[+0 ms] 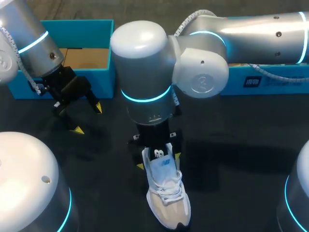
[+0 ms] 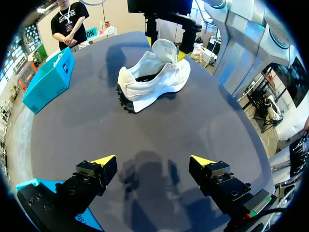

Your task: Take the shoe out of the shoebox, open the shoe tongue, remove and reinsert the insole, then place the shoe into the shoebox

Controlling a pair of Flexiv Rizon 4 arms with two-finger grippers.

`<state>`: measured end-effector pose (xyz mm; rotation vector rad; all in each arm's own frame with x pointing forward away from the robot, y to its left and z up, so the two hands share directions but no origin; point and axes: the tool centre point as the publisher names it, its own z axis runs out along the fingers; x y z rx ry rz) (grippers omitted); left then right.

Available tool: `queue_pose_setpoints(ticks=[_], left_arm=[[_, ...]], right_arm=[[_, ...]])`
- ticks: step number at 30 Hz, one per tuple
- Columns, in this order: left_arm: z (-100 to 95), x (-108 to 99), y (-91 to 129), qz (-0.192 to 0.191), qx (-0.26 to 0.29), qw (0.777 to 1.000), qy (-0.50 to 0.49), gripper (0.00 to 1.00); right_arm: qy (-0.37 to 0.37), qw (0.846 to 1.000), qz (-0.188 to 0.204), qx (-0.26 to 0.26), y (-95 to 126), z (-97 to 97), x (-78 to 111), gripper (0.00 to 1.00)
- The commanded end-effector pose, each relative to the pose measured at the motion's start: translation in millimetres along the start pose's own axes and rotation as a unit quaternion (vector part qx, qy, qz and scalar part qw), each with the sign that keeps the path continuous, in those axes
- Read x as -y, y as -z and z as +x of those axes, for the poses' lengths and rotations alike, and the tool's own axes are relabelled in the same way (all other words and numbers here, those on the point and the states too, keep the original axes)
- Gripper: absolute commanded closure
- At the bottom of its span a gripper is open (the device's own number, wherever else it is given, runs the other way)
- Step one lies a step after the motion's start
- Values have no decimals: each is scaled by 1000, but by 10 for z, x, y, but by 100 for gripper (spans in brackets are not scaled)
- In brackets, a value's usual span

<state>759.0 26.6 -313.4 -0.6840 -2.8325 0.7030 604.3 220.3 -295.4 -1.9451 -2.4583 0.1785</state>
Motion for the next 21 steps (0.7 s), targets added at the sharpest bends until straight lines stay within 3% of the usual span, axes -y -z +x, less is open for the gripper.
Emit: queue_pose_setpoints(ticks=[1, 9, 17, 18, 19, 20, 21], left_arm=[[8, 0, 1, -1, 0, 1000, 0, 0], [8, 0, 1, -1, 0, 1000, 0, 0], [8, 0, 1, -1, 0, 1000, 0, 0], [8, 0, 1, -1, 0, 1000, 0, 0], [8, 0, 1, -1, 0, 1000, 0, 0], [8, 0, 1, -1, 0, 1000, 0, 0], [8, 0, 1, -1, 0, 1000, 0, 0]], right_arm=[[-7, 1000, -6, 6, 141, -57, 106, 0], [-31, 999, -7, 16, 273, -174, 237, 0], [-25, 1000, -1, -18, 205, -122, 472, 0], [-21, 999, 0, -24, 192, -114, 492, 13], [-22, 999, -1, -24, 182, -103, 511, 36], [-21, 999, -1, -25, 172, -90, 522, 50], [-14, 1000, -1, -28, 161, -73, 534, 53]])
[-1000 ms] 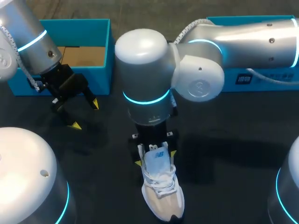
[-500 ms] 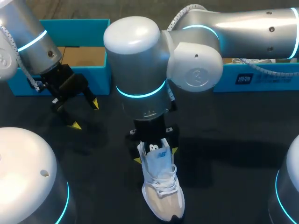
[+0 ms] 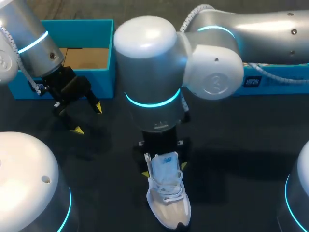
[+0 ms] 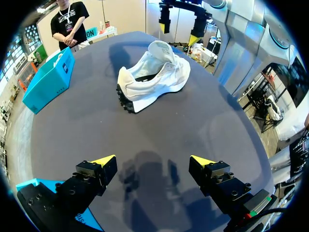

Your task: Take the shoe out of the shoebox, open the shoe tongue, remove and reinsert the insole, then place the shoe into the shoebox

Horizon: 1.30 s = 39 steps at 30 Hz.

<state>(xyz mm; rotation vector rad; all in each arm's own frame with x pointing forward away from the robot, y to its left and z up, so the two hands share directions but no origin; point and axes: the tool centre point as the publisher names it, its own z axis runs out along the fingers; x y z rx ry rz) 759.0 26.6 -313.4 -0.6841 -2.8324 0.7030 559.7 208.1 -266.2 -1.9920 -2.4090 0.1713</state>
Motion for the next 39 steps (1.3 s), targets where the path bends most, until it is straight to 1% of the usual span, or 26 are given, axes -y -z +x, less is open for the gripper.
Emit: queue_pose_setpoints(ticks=[1, 4, 6, 8, 10, 11, 13, 15, 17, 21, 26, 30, 33, 36, 39], left_arm=[[8, 0, 1, -1, 0, 1000, 0, 0], [8, 0, 1, -1, 0, 1000, 0, 0], [8, 0, 1, -1, 0, 1000, 0, 0], [8, 0, 1, -1, 0, 1000, 0, 0], [8, 0, 1, -1, 0, 1000, 0, 0], [8, 0, 1, -1, 0, 1000, 0, 0], [8, 0, 1, -1, 0, 1000, 0, 0], [8, 0, 1, -1, 0, 1000, 0, 0], [8, 0, 1, -1, 0, 1000, 0, 0], [8, 0, 1, -1, 0, 1000, 0, 0], [8, 0, 1, -1, 0, 1000, 0, 0], [8, 0, 1, -1, 0, 1000, 0, 0], [8, 0, 1, -1, 0, 1000, 0, 0], [8, 0, 1, -1, 0, 1000, 0, 0], [8, 0, 1, -1, 0, 1000, 0, 0]], right_arm=[[9, 1000, -2, -23, -96, -27, 54, 57], [11, 1000, 2, -20, -141, -8, 58, 59], [10, 1000, 5, -16, -183, -27, 44, 56], [12, 1000, 1, -21, -222, -51, 36, 56], [11, 1000, 0, -25, -256, -69, 15, 62], [15, 1000, -2, -27, -271, -67, -2, 63], [15, 1000, -2, -23, -305, -51, -50, 64], [19, 1000, -6, -23, -334, -51, -99, 63], [14, 1000, -6, -18, -368, -73, -161, 64], [18, 999, -9, -29, -426, -135, -273, 67], [15, 999, -12, -31, -476, -149, -378, 71], [14, 999, -9, -32, -516, -141, -433, 72], [7, 999, -5, -31, -514, -161, -437, 72], [0, 1000, -10, -20, -432, -152, -368, 71], [0, 1000, -10, -18, -395, -113, -307, 72]])
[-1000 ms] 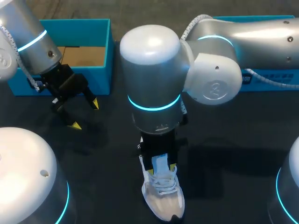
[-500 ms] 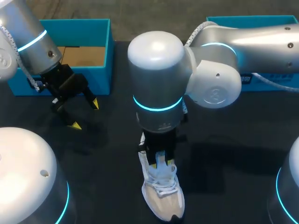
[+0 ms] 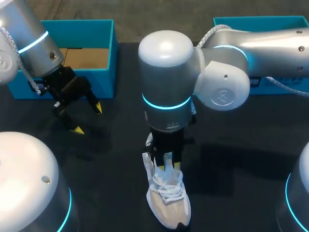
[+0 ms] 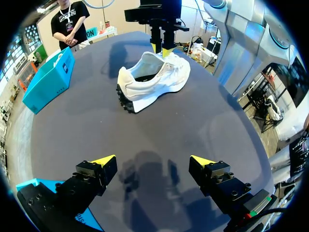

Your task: Take the shoe out of the shoebox, open the shoe tongue, remove and reinsert the insole, then place the shoe into the shoebox

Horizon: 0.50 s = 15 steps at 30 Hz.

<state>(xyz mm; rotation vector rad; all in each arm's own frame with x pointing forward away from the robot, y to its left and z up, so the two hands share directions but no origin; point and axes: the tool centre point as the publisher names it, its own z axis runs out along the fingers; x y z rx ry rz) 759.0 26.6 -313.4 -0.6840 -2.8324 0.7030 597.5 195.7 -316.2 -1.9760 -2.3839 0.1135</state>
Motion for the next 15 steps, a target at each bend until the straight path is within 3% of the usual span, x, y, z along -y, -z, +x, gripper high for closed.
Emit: queue_pose_setpoints(ticks=[1, 7, 15], left_arm=[[8, 0, 1, -1, 0, 1000, 0, 0], [8, 0, 1, -1, 0, 1000, 0, 0], [8, 0, 1, -1, 0, 1000, 0, 0]], right_arm=[[1, 1000, -7, 6, 74, 77, 99, 72], [2, 1000, -1, -6, -54, 172, 146, 68], [-9, 1000, -15, -24, -268, 128, 85, 64]])
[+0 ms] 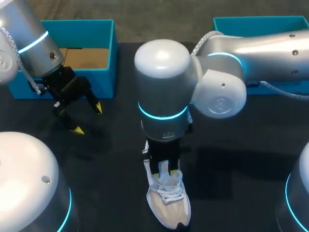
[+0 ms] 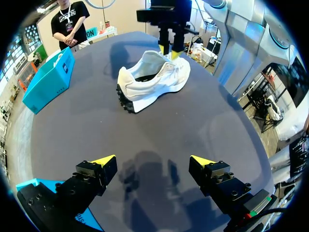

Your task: Take the shoe out of the shoebox, open the shoe tongue, remove and reinsert the insole, then place the shoe into the shoebox

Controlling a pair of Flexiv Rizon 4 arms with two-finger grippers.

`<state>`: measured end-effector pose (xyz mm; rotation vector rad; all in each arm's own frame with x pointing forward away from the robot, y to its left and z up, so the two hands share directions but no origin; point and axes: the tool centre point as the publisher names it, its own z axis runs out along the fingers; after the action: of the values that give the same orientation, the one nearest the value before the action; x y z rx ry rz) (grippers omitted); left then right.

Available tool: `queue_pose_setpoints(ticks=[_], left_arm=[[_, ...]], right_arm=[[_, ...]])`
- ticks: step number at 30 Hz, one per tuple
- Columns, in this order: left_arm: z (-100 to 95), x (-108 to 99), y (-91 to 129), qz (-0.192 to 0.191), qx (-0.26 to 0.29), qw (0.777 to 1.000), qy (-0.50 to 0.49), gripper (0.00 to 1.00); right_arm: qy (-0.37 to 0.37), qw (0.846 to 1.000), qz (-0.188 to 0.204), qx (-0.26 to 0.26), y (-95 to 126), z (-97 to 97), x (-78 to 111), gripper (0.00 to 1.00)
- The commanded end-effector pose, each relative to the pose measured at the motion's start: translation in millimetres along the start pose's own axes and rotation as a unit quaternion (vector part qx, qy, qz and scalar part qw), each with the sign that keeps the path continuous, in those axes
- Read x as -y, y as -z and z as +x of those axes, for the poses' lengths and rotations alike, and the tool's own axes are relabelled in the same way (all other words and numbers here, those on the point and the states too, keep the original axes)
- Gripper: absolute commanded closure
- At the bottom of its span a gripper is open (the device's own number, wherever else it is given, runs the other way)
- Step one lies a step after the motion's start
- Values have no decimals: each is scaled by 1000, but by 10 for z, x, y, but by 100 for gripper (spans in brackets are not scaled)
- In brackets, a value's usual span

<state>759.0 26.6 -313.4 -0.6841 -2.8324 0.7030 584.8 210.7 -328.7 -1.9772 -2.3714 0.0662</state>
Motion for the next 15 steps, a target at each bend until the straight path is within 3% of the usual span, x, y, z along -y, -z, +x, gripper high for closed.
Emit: queue_pose_setpoints(ticks=[1, 11, 15], left_arm=[[8, 0, 1, -1, 0, 1000, 0, 0], [8, 0, 1, -1, 0, 1000, 0, 0], [8, 0, 1, -1, 0, 1000, 0, 0]], right_arm=[[-8, 1000, -11, -10, -147, -64, -8, 64], [-14, 999, -28, 5, -127, -122, -104, 67], [-3, 999, -39, 18, -12, -91, -113, 67]])
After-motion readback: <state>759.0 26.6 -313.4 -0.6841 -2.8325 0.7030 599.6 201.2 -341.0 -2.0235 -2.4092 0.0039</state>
